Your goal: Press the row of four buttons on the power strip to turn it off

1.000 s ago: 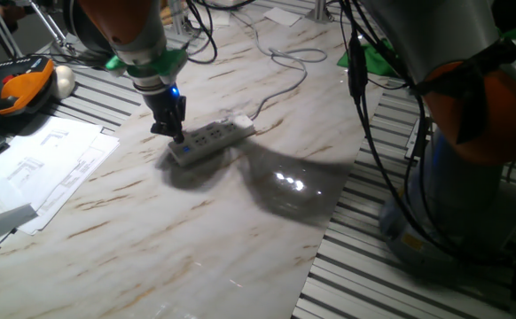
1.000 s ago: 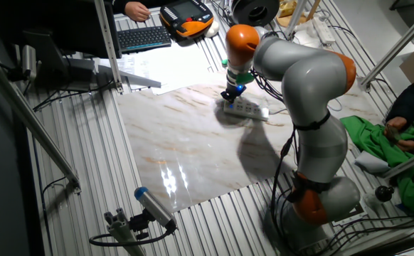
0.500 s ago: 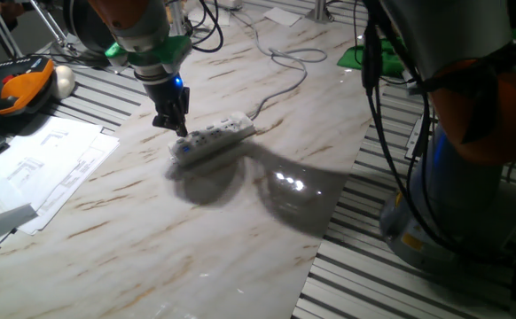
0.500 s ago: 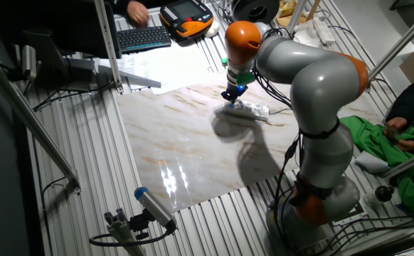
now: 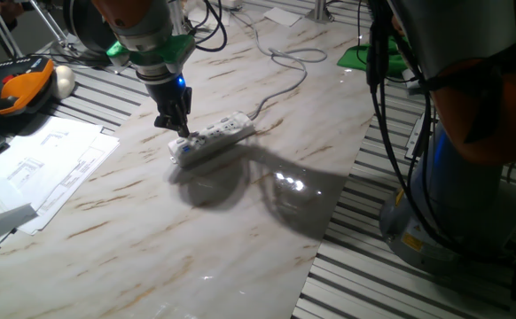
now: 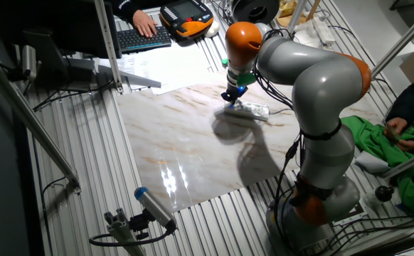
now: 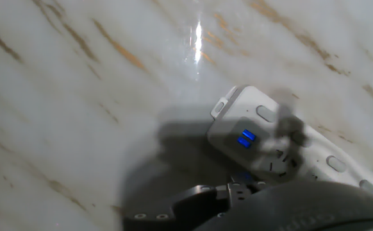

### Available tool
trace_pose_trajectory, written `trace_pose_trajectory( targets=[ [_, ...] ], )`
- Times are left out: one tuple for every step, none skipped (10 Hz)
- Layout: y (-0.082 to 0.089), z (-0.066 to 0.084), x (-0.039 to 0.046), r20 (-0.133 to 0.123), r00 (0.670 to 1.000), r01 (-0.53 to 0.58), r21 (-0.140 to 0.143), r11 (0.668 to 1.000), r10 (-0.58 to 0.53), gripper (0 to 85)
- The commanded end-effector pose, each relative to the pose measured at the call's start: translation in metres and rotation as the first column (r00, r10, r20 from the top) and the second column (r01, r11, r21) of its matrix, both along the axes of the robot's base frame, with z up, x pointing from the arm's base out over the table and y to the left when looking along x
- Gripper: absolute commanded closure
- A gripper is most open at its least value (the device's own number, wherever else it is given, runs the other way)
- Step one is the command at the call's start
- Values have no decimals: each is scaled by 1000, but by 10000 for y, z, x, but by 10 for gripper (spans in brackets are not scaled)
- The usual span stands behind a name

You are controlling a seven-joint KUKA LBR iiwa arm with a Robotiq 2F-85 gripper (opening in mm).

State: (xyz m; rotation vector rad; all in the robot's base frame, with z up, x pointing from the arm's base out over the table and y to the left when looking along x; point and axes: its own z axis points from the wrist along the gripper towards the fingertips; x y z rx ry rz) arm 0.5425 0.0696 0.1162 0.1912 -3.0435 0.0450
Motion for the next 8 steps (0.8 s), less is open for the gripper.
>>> trace_pose_trajectory(
  targets=[
    [16,-17,-11,11,1000,3,-2,1000,-3,850],
    [18,-36,10,18,1000,3,-5,1000,-3,850],
    [11,-56,26,17,1000,3,-4,1000,-3,850],
    [9,-69,32,6,1000,4,3,1000,-4,850],
    [13,-78,39,6,1000,4,4,1000,-4,850],
    [17,-96,57,14,1000,3,1,1000,-3,850],
    [19,-112,71,12,1000,2,4,1000,-2,850],
    [13,-115,72,10,1000,0,7,1000,0,850]
  ],
)
